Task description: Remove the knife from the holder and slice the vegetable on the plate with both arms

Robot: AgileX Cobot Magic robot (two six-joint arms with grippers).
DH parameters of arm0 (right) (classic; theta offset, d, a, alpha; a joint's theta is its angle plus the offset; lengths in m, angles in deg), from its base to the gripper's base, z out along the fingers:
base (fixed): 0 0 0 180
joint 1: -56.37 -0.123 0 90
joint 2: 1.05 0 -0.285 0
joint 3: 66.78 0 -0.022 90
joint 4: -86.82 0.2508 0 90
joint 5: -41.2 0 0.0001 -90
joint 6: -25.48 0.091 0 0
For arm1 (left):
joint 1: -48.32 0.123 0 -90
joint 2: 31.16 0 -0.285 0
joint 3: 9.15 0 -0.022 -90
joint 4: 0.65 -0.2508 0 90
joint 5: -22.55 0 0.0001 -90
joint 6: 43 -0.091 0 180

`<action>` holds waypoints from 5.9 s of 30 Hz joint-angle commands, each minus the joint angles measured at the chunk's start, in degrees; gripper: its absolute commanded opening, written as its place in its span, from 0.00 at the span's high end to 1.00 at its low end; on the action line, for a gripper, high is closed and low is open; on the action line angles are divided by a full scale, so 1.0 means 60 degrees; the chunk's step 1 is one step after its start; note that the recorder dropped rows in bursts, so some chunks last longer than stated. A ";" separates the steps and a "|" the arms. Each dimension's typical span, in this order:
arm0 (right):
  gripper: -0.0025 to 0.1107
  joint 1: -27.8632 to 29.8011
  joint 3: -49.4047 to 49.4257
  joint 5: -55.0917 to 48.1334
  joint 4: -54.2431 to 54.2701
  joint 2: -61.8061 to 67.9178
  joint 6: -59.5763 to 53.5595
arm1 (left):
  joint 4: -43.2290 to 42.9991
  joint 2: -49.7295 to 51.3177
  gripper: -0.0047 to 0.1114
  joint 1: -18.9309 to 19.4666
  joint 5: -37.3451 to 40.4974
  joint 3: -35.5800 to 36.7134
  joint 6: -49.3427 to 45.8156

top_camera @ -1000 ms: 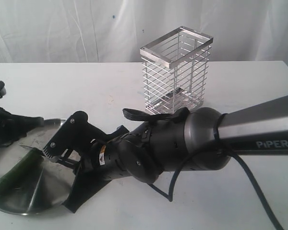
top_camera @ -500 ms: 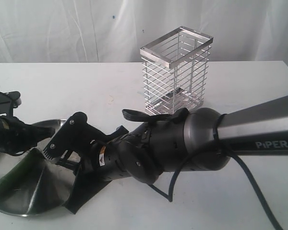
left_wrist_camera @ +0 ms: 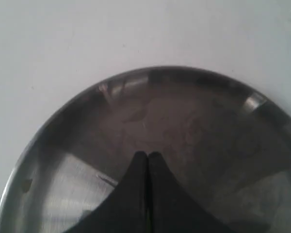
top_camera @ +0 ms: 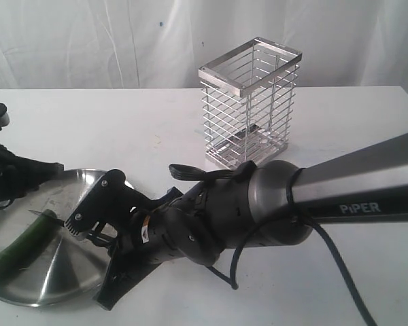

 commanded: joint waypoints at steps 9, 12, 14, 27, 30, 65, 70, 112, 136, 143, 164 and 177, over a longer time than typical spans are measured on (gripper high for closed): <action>0.98 0.0048 -0.0079 0.0184 -0.0007 0.0026 -0.0072 | -0.0051 -0.0071 0.96 -0.0035 -0.0117 0.0339 0.0068; 0.98 0.0048 -0.0079 0.0184 -0.0007 0.0026 -0.0072 | -0.0051 -0.0071 0.96 -0.0035 -0.0134 0.0585 0.0048; 0.98 0.0048 -0.0079 0.0164 -0.0007 0.0026 -0.0072 | -0.0051 -0.0071 0.96 -0.0035 -0.0068 0.0871 0.0067; 0.98 0.0048 -0.0079 0.0126 -0.0007 0.0026 -0.0072 | -0.0051 -0.0071 0.96 -0.0053 -0.0399 0.1210 0.2176; 0.98 0.0048 -0.0079 0.0126 -0.0007 0.0026 -0.0072 | -0.0141 -0.0071 0.96 -0.0229 -0.0881 0.1210 0.2411; 0.98 0.0048 -0.0079 -0.0068 -0.0007 0.0026 -0.0072 | -0.2449 0.1242 0.96 -0.1469 -0.0669 0.0382 0.3471; 0.98 0.0048 -0.0079 -0.0068 -0.0007 0.0026 -0.0072 | -0.2479 0.0642 0.96 -0.1469 -0.0138 -0.0041 0.3054; 0.98 0.0048 -0.0079 -0.0086 -0.0007 0.0026 -0.0072 | -0.2897 0.1080 0.96 -0.1469 -0.0787 0.0873 0.3039; 0.98 0.0048 -0.0079 -0.0066 -0.0007 0.0026 -0.0072 | -0.2897 0.1366 0.96 -0.1469 -0.0695 0.0889 0.2780; 0.98 0.0048 -0.0099 -0.0097 -0.0007 -0.0059 -0.0072 | -0.2914 0.0521 0.96 -0.1469 -0.0511 0.0658 0.2780; 0.98 0.0048 -0.1209 -0.0992 -0.0007 0.0753 -0.0072 | -0.2916 -0.1351 0.96 -0.1445 0.0912 0.2154 0.2624; 0.98 0.0048 -0.1242 -0.2673 -0.0041 0.0627 -0.0094 | -0.2876 -0.1395 0.96 -0.0596 0.0612 0.2211 0.2648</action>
